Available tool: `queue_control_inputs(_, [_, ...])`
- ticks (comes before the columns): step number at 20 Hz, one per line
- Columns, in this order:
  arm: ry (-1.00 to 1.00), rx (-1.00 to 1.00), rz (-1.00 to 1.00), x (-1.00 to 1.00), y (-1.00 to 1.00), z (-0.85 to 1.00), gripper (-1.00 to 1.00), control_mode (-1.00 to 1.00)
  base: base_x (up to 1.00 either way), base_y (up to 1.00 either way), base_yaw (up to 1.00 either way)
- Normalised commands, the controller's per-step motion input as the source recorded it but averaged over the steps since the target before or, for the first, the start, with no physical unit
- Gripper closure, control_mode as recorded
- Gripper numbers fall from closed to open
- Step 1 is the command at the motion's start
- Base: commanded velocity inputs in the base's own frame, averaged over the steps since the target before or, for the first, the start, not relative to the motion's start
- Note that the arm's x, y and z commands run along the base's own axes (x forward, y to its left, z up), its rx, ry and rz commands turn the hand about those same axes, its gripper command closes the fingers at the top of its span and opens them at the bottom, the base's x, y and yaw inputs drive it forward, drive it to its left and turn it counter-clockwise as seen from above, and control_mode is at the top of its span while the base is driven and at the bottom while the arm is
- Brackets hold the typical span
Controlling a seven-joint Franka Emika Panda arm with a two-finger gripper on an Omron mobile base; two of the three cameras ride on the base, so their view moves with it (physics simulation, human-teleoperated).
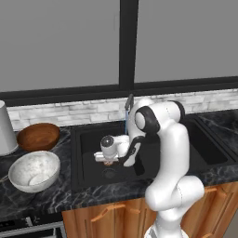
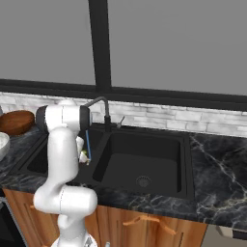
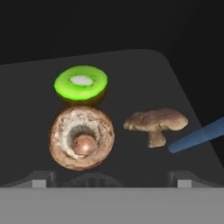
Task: Pick the mushrooms from the sink and place them in one bowl. Place the kiwi in the other bowl. Then turn off the sink faucet.
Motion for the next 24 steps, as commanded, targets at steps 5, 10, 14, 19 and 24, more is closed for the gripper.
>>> queue_control_inputs(5, [0.02,0.02,0.00,0.30,0.05,-0.03,-1.00,-1.00,0.00,0.00,0.00])
queue_control_inputs(10, [0.06,0.01,0.00,0.26,0.08,-0.09,-1.00,-1.00,0.00,0.00,0.00])
queue_control_inputs(14, [0.07,0.01,0.00,0.28,0.09,-0.06,-1.00,-1.00,0.00,0.00,0.00])
queue_control_inputs(19, [0.08,0.00,0.00,0.26,0.12,-0.10,-1.00,-1.00,0.00,0.00,0.00])
queue_control_inputs(24, [0.08,0.00,0.00,0.19,0.15,-0.18,-1.00,-1.00,0.00,0.00,0.00])
